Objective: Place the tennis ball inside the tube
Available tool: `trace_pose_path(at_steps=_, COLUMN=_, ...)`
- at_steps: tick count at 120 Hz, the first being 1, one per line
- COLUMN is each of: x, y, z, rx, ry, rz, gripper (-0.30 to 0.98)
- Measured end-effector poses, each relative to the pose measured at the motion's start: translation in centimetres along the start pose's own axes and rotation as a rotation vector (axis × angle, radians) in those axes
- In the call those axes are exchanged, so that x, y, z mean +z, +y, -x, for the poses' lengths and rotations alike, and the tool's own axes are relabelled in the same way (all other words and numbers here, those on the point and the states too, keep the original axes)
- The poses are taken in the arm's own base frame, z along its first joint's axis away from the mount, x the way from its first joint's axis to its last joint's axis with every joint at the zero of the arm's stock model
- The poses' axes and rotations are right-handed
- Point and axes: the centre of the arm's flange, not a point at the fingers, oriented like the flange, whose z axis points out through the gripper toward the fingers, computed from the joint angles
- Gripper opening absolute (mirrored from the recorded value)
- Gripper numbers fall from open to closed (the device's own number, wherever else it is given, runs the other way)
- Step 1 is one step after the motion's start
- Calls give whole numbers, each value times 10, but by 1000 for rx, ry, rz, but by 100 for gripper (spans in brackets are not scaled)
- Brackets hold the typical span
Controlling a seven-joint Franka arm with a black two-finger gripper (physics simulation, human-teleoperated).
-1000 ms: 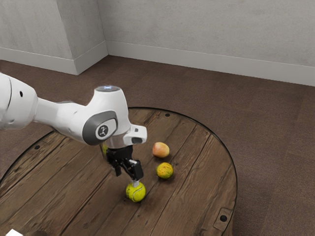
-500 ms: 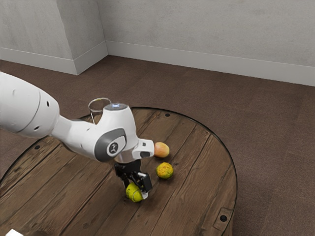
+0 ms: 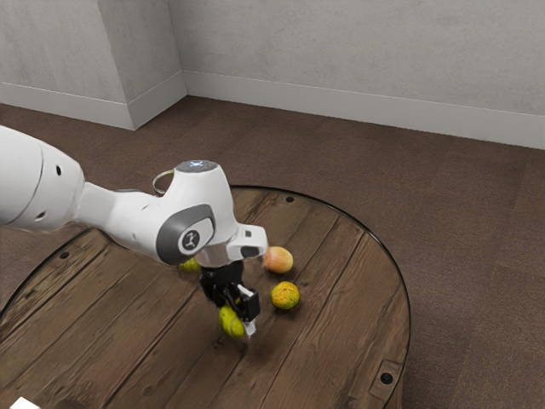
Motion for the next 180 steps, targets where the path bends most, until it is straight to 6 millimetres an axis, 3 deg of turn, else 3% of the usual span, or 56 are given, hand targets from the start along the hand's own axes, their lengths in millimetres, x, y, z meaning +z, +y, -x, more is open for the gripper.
trace_pose_path(at_steps=17, x=-51, y=-6, z=5, rx=-22, ry=15, rz=3, gripper=25)
trace_pose_path(at_steps=49, x=-124, y=-37, z=10, rx=-79, ry=-5, rz=0, gripper=17)
trace_pose_path(at_steps=79, x=-214, y=-102, z=10, rx=-168, ry=-10, rz=-48, gripper=12)
trace_pose_path(at_steps=96, x=-242, y=-126, z=15, rx=-203, ry=-24, rz=-67, gripper=10)
trace_pose_path(at_steps=109, x=-265, y=-136, z=6, rx=-211, ry=-14, rz=-85, gripper=9)
trace_pose_path(at_steps=131, x=-292, y=-147, z=-7, rx=-219, ry=-1, rz=-104, gripper=9)
trace_pose_path(at_steps=150, x=-288, y=-142, z=-27, rx=-199, ry=-23, rz=-112, gripper=9)
trace_pose_path(at_steps=166, x=-283, y=-165, z=-32, rx=-232, ry=-35, rz=-116, gripper=11)
trace_pose_path(at_steps=180, x=-282, y=-168, z=-40, rx=-231, ry=-33, rz=-123, gripper=11)
